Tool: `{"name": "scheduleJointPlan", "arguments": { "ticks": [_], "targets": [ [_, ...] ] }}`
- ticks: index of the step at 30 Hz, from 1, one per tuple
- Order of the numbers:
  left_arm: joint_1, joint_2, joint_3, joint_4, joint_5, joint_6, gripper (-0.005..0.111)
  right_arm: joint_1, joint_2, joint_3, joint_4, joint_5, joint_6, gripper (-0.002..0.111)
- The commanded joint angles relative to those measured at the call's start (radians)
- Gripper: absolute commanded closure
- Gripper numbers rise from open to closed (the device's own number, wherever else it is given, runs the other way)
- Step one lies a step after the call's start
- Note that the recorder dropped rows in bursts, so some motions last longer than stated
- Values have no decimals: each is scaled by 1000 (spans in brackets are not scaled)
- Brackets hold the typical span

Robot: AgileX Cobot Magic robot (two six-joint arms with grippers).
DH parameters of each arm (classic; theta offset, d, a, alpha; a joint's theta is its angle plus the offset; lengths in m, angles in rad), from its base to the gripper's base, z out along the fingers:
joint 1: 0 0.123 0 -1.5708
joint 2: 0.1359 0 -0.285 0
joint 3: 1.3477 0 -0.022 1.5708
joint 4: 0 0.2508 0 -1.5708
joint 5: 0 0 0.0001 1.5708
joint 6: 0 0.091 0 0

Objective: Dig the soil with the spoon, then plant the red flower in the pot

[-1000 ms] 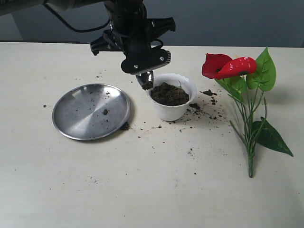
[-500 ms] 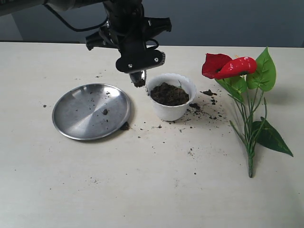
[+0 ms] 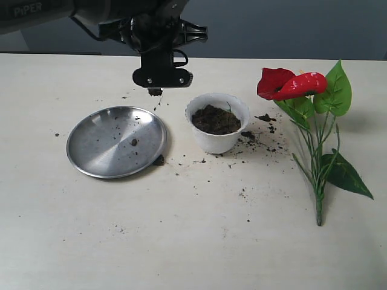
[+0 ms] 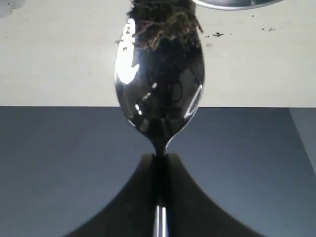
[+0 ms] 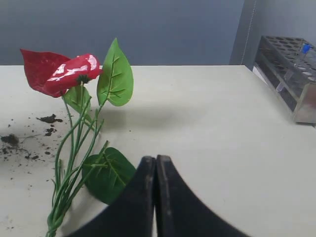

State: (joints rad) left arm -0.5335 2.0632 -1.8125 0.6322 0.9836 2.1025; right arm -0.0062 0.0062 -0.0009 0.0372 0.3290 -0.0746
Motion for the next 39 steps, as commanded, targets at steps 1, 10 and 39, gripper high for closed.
{"name": "scheduleJointPlan", "arguments": {
  "ticks": [1, 10, 39],
  "targets": [
    [-22, 35, -2, 61, -66, 25, 106, -4, -6, 1, -2, -10, -1, 109],
    [-57, 54, -2, 204, -72, 25, 106, -4, -6, 1, -2, -5, -1, 109],
    [-116, 47, -2, 240, -250, -272, 106, -4, -6, 1, -2, -10, -1, 109]
  ]
}}
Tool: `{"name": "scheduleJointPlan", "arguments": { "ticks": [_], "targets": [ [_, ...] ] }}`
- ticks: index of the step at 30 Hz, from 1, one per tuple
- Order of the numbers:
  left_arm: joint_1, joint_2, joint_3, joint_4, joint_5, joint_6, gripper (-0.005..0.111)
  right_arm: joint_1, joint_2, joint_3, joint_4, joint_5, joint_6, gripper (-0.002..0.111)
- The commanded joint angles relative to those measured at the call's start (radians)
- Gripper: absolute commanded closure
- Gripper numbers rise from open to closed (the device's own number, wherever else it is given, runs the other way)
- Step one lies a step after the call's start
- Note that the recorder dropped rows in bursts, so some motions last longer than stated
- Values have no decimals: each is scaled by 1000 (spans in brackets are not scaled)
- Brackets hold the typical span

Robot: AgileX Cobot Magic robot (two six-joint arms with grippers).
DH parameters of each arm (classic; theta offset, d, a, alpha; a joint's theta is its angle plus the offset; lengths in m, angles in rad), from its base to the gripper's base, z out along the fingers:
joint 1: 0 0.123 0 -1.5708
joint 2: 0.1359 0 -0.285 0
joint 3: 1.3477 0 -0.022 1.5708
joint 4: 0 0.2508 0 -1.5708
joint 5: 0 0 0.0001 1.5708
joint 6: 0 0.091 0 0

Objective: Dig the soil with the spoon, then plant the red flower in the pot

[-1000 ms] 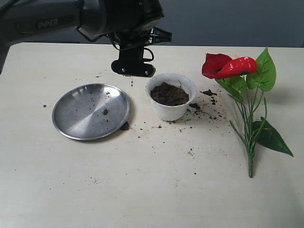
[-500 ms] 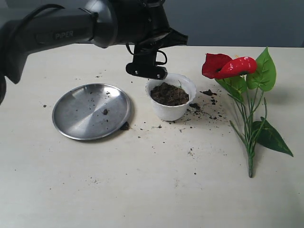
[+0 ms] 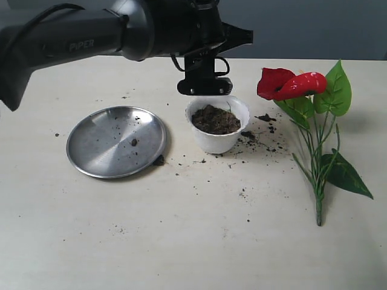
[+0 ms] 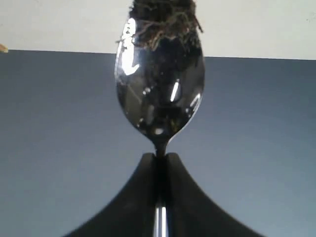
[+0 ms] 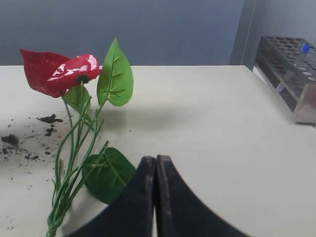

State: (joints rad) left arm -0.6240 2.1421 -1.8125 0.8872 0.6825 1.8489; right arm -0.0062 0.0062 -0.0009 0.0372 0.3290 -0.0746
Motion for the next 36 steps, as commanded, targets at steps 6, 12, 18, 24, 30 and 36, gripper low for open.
{"name": "scheduleJointPlan", "arguments": {
  "ticks": [6, 12, 18, 24, 30, 36],
  "targets": [
    [-54, -29, -2, -116, 88, -9, 106, -4, -6, 1, -2, -10, -1, 109],
    [-60, 7, -2, -74, 83, -11, 106, -4, -6, 1, -2, -5, -1, 109],
    [-74, 45, -2, -58, 62, -100, 106, -4, -6, 1, -2, -5, -1, 109],
    [-74, 52, -2, 18, 66, -140, 106, -4, -6, 1, -2, -5, -1, 109],
    [-74, 57, -2, 35, 68, -155, 106, -4, -6, 1, -5, -8, -1, 109],
    [-74, 106, -2, 91, 25, -224, 106, -4, -6, 1, -5, -8, -1, 109]
  ]
}}
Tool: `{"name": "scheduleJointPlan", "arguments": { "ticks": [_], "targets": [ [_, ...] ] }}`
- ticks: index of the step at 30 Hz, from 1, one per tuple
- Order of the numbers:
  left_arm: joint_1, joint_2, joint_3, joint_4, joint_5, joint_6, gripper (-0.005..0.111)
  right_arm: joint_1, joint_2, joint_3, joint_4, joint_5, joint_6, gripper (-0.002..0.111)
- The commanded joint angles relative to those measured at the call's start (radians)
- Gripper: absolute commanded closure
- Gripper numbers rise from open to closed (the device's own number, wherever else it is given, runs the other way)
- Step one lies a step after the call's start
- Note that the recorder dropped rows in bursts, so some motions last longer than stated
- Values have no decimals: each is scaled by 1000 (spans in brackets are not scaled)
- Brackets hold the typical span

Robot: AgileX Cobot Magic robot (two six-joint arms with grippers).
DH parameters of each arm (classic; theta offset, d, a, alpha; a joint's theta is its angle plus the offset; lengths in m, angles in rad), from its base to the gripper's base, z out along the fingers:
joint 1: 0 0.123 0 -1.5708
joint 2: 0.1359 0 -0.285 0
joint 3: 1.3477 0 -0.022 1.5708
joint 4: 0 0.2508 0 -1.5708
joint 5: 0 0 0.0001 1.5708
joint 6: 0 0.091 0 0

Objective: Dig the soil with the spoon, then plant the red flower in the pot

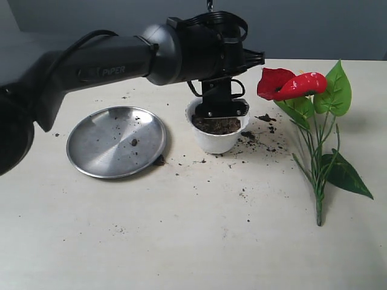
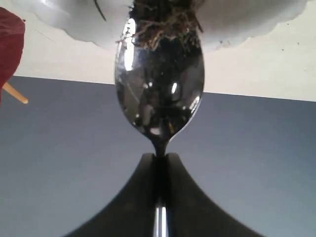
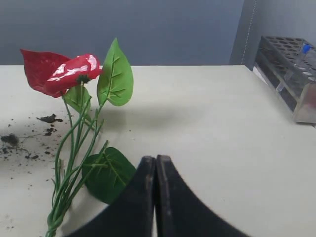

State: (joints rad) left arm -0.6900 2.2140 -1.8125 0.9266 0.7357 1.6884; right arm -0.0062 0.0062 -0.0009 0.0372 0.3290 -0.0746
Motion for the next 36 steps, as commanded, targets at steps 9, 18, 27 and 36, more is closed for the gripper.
{"name": "scheduleJointPlan", "arguments": {
  "ticks": [9, 18, 27, 36],
  "targets": [
    [-11, 49, -2, 91, 26, -112, 106, -4, -6, 1, -5, -8, -1, 109],
    [-52, 77, -2, 42, 53, -115, 106, -4, -6, 1, -4, -3, -1, 109],
    [-100, 77, -2, -37, 220, -115, 106, -4, -6, 1, -4, -3, -1, 109],
    [-109, 64, -2, -1, 220, -115, 106, -4, -6, 1, -4, -3, -1, 109]
  ]
}}
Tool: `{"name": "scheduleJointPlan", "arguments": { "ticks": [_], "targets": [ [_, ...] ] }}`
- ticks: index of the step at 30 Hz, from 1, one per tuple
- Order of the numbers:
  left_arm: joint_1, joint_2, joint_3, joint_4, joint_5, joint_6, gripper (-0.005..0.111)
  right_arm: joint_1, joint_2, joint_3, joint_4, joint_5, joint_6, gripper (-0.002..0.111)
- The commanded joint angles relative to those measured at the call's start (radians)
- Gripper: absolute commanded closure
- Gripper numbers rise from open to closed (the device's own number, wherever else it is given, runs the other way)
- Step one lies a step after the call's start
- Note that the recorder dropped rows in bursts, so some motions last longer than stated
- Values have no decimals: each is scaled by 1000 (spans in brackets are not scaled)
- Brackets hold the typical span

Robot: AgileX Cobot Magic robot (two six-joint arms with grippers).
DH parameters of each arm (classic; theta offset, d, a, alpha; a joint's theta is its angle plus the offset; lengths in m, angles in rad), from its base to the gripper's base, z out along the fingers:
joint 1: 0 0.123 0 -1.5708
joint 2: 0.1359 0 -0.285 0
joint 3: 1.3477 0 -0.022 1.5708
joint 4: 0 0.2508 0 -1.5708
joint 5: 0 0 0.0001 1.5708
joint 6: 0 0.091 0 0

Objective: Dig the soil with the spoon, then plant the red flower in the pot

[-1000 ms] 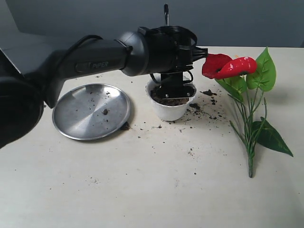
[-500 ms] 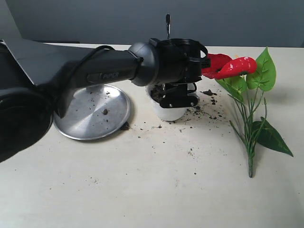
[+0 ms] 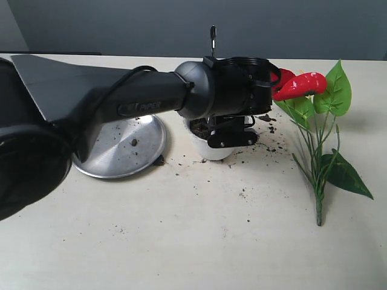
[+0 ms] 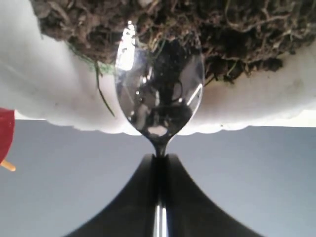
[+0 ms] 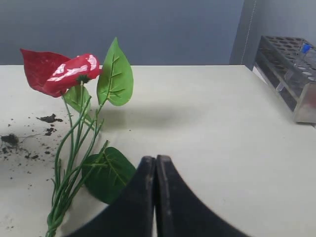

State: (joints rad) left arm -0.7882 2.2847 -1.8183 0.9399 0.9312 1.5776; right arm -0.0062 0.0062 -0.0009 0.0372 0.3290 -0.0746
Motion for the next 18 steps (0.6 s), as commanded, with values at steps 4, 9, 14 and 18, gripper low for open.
{"name": "scheduleJointPlan", "arguments": {
  "ticks": [4, 9, 14, 18],
  "targets": [
    [-11, -30, 3, 1, 25, -9, 106, -4, -6, 1, -4, -3, -1, 109],
    [-13, -61, 3, -2, 25, -9, 106, -4, -6, 1, -4, -3, -1, 109],
    [-28, -76, 3, -8, 37, -9, 106, -4, -6, 1, -4, -3, -1, 109],
    [-28, -76, 3, -2, 33, -9, 106, -4, -6, 1, -4, -3, -1, 109]
  ]
}}
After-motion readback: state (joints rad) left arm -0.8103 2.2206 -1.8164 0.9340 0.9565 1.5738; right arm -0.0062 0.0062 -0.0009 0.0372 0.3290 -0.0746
